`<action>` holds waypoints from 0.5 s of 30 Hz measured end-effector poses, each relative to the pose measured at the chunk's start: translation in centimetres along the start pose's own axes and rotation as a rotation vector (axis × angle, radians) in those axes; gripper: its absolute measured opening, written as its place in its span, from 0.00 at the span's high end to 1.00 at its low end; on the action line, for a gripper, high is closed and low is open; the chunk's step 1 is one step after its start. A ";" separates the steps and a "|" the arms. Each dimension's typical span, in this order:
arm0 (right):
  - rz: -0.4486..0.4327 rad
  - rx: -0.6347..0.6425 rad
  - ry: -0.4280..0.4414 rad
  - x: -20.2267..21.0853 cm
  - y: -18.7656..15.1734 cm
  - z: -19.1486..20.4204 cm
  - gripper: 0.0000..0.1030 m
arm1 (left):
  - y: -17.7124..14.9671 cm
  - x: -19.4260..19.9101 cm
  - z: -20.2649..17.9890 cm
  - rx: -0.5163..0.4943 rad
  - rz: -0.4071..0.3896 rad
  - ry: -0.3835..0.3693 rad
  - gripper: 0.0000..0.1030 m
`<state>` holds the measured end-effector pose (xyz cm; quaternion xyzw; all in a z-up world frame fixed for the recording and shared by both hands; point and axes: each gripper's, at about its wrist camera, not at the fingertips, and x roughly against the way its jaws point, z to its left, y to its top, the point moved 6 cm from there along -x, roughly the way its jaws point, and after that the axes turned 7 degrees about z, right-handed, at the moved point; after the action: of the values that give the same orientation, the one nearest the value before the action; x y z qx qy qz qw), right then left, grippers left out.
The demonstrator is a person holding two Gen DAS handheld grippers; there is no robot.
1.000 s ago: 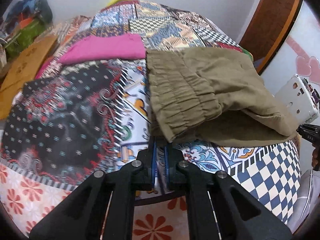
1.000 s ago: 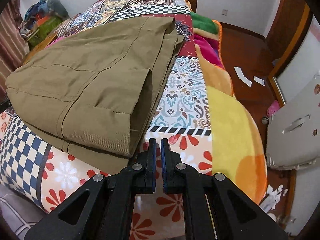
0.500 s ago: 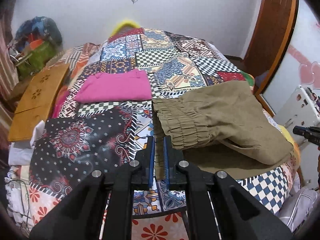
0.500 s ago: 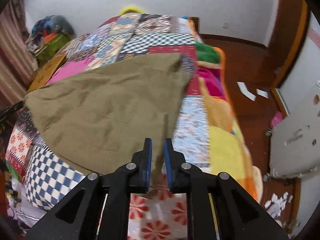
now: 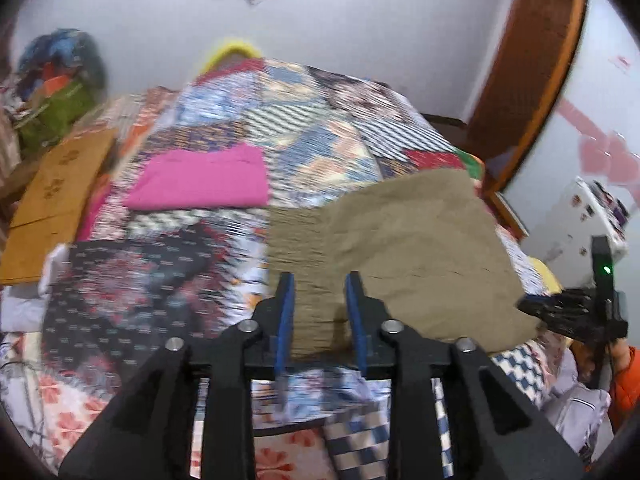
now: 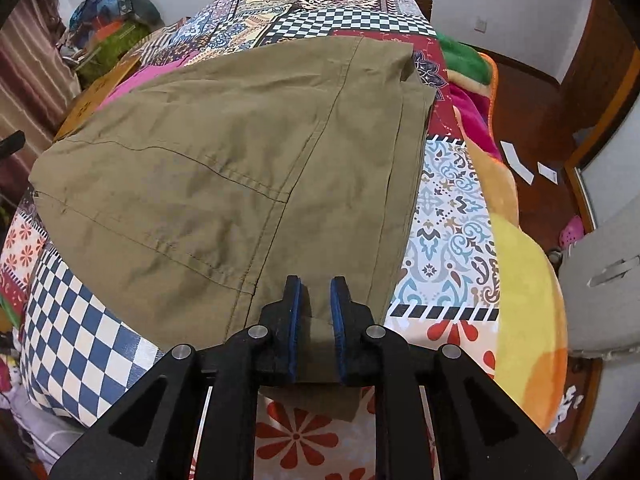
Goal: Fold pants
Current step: 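Open both grippers and release the folded pants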
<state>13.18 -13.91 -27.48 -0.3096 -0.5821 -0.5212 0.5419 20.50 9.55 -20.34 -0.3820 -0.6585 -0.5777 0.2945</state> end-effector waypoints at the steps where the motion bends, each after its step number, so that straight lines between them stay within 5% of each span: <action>1: -0.001 0.003 -0.002 0.0 0.0 0.0 0.86 | -0.2 -0.7 -0.7 -0.006 0.014 -0.016 0.69; 9: -0.011 -0.008 -0.006 0.1 -0.2 -0.5 0.79 | -3.3 -7.2 -1.4 0.004 0.138 0.003 0.69; 15: -0.004 -0.023 -0.019 0.3 -0.1 -1.3 0.66 | -2.6 -6.4 -1.6 -0.033 0.126 0.024 0.68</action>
<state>13.45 -15.18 -27.39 -0.3194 -0.5818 -0.5258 0.5320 21.64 6.83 -26.82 -0.4206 -0.6198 -0.5734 0.3319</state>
